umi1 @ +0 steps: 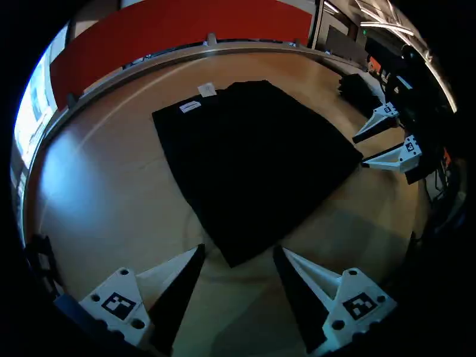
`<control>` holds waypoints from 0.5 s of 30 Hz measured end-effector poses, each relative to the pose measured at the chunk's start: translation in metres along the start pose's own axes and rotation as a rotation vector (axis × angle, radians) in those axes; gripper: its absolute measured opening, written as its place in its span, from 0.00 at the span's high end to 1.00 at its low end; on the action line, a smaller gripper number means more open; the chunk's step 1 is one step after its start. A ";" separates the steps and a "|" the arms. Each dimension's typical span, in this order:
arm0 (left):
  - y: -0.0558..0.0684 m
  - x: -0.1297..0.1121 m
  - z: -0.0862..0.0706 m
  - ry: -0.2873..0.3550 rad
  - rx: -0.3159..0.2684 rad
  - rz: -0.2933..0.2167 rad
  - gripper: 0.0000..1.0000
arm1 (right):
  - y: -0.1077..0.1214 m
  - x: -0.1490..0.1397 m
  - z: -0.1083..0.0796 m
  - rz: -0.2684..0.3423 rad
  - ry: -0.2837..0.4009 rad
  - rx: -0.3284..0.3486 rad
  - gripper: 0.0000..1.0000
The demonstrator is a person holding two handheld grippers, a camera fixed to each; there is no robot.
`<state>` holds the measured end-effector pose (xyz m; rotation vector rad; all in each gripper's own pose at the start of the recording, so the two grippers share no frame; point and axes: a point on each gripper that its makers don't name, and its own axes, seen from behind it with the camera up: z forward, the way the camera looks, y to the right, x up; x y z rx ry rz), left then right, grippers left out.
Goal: Fold towel
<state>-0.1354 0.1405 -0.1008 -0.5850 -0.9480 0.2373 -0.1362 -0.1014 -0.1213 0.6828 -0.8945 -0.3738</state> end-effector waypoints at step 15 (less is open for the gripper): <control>-0.006 -0.004 -0.002 -0.024 0.029 -0.010 0.49 | -0.009 -0.002 0.000 0.010 0.004 0.016 0.72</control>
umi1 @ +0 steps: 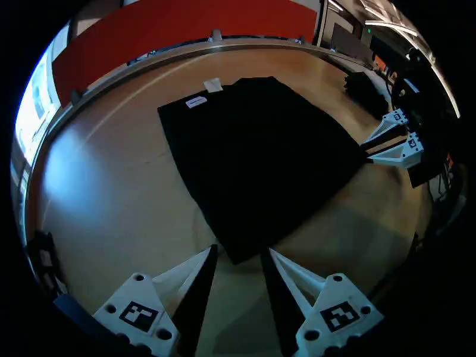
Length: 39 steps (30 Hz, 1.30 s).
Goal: Fold towel
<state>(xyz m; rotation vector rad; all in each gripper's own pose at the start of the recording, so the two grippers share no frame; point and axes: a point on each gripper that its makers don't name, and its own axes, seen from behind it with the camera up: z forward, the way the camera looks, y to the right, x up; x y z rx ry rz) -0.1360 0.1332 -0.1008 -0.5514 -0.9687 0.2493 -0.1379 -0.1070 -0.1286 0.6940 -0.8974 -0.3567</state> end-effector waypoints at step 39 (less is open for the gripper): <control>-0.004 -0.002 -0.001 -0.044 0.045 -0.014 0.96 | 0.000 0.005 -0.001 0.036 0.006 -0.005 0.88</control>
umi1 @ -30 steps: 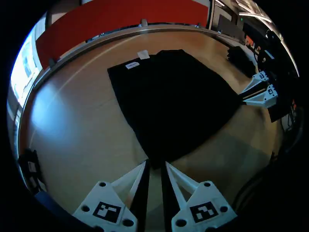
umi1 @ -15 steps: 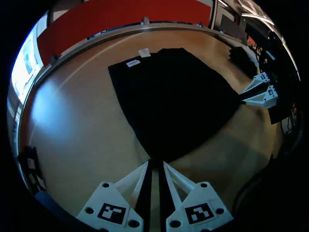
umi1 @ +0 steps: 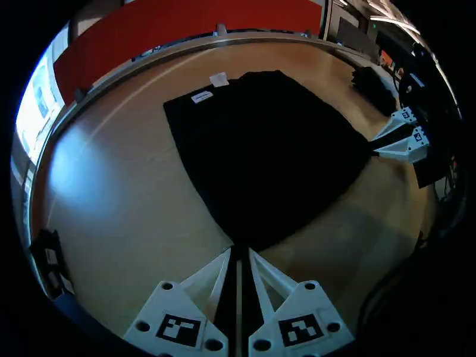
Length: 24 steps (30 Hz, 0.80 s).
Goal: Fold towel
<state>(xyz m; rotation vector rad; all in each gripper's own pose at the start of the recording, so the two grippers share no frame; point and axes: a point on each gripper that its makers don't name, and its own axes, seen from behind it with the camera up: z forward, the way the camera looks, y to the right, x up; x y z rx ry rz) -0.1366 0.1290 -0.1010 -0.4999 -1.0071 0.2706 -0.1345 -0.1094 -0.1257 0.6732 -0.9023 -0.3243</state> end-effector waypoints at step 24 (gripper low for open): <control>0.016 0.007 -0.033 0.022 -0.057 -0.080 0.96 | 0.001 0.023 -0.046 -0.027 0.039 -0.004 0.88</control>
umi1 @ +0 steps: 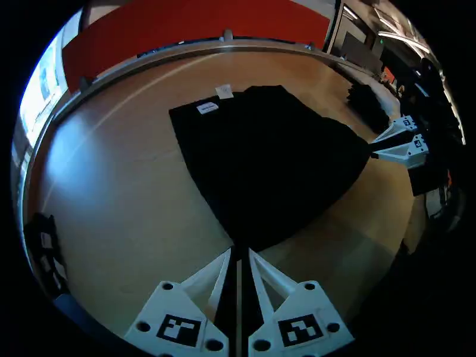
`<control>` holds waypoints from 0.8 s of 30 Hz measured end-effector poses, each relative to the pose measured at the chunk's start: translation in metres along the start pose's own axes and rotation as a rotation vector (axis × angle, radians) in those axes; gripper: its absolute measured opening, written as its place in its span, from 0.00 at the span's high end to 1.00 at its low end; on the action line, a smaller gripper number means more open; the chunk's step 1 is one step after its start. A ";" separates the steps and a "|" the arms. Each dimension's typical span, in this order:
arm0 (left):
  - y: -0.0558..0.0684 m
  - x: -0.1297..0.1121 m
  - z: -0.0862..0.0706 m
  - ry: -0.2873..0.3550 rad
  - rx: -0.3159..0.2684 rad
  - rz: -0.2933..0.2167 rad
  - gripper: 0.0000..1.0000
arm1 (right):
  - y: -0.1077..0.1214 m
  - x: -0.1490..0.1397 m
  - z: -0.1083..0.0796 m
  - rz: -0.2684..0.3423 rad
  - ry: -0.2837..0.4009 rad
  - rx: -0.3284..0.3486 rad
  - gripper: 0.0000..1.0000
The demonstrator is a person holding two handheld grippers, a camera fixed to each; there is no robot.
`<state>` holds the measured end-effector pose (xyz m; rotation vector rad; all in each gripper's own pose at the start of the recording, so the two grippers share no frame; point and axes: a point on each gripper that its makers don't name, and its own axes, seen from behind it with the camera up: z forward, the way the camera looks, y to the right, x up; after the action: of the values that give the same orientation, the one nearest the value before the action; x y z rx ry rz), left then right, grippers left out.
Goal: Fold towel
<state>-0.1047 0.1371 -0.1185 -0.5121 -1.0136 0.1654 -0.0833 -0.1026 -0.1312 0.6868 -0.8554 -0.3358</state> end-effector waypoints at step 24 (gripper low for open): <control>0.021 0.027 -0.098 0.071 -0.058 -0.052 0.97 | -0.023 0.048 -0.092 -0.045 0.003 0.045 0.88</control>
<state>-0.0055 0.1332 -0.1492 -0.5398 -0.9638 0.0714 0.0184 -0.1070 -0.1609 0.7488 -0.8480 -0.3562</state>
